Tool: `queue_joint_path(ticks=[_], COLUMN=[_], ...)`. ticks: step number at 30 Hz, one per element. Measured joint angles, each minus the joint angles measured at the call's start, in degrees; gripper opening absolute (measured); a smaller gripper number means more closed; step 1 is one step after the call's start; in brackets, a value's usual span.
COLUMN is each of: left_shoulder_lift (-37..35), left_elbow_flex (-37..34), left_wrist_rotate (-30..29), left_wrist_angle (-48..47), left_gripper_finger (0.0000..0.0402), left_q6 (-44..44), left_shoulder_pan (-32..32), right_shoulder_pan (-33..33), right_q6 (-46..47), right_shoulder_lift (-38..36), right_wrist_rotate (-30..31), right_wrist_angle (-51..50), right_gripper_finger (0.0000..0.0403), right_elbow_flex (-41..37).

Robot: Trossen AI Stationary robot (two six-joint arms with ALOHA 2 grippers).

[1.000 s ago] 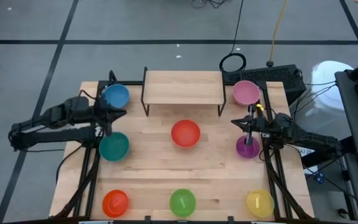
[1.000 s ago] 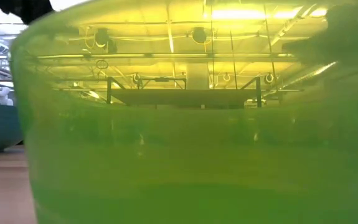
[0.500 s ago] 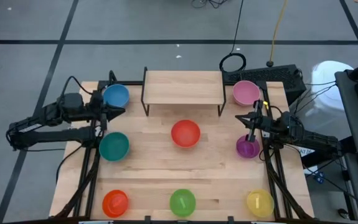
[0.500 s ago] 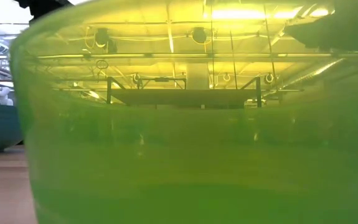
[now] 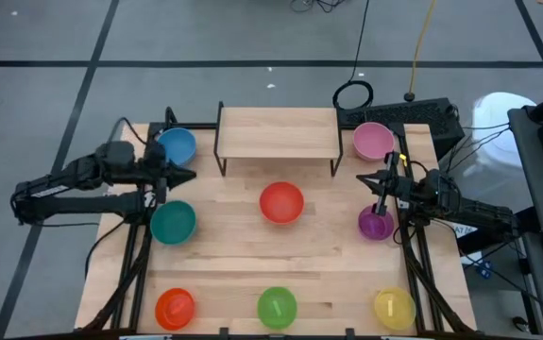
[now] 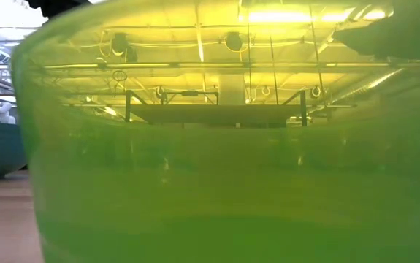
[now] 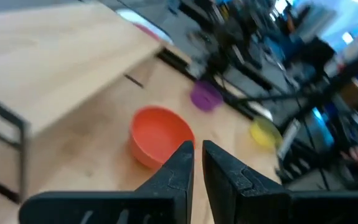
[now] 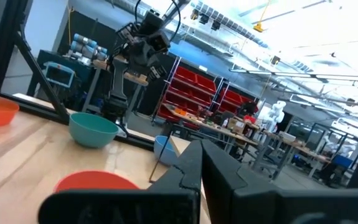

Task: Place and stack bowls onto a shelf
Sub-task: Put the top orange bowl on the shelf

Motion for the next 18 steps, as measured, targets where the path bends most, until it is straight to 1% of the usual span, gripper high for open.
queue_joint_path(ticks=[1,3,5,6,10,13,16,18], left_shoulder_lift=[1.18,3.66,5.90,6.92,9.61,11.27,12.46,13.20], left_elbow_flex=[0.00,0.00,0.00,-0.01,-0.02,-0.02,-0.02,-0.02], left_wrist_rotate=[1.52,3.86,4.47,4.49,7.39,7.44,7.53,8.71], left_wrist_angle=[0.12,0.02,0.03,-0.03,0.06,0.04,0.09,0.08], left_gripper_finger=[0.0037,0.0037,0.0037,0.0037,0.0037,0.0037,0.0037,0.0037], left_q6=[0.03,-2.89,-8.10,-9.37,-10.86,-12.26,-12.21,-10.31], left_shoulder_pan=[-0.35,-0.95,-0.96,-0.91,-0.89,-0.81,-0.85,-0.85], right_shoulder_pan=[0.00,0.00,0.00,0.00,0.00,0.00,0.00,0.00], right_q6=[-0.02,0.21,0.21,0.12,-0.20,-0.25,-1.46,-1.54], right_shoulder_lift=[0.00,0.00,0.00,0.00,0.00,0.00,0.00,0.00], right_wrist_rotate=[0.02,0.04,0.06,0.08,0.11,0.13,0.15,0.16], right_wrist_angle=[0.00,0.00,0.00,0.02,0.04,0.04,0.10,0.23], right_gripper_finger=[0.0002,0.0002,0.0002,0.0002,0.0002,0.0002,0.0002,0.0002], right_elbow_flex=[0.02,0.02,0.04,0.04,0.04,0.04,0.04,0.04])
